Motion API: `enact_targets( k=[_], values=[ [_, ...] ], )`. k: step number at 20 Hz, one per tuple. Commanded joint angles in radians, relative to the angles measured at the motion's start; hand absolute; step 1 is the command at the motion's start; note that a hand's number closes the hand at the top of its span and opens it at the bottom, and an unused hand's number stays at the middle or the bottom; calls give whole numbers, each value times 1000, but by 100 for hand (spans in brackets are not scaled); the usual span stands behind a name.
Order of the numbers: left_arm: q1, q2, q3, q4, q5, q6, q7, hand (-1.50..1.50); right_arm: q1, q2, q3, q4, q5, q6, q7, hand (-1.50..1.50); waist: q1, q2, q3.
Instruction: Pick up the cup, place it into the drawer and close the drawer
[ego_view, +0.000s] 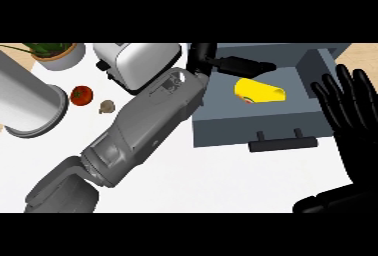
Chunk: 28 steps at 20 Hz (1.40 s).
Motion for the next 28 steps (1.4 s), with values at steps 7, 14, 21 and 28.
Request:
enact_targets(
  k=[7, 14, 21, 28],
  values=[
    [125, 78, 102, -184, 40, -61, 12, -150, 61, -104, -33, -60, -33, 107, 22, 150, 89, -25, -2],
    [324, 215, 128, -408, 50, -26, 72, -150, 78, -182, -16, -92, 85, 159, 28, 150, 107, -29, -2],
    [561, 378, 156, -723, 49, -4, 156, -150, 71, -176, 49, -43, 243, 152, 27, 150, 107, -25, -1],
    [805, 478, 210, -918, 86, -106, 171, -150, 45, -205, 95, 116, 471, 155, -129, 150, 100, -18, -1]
  ],
)
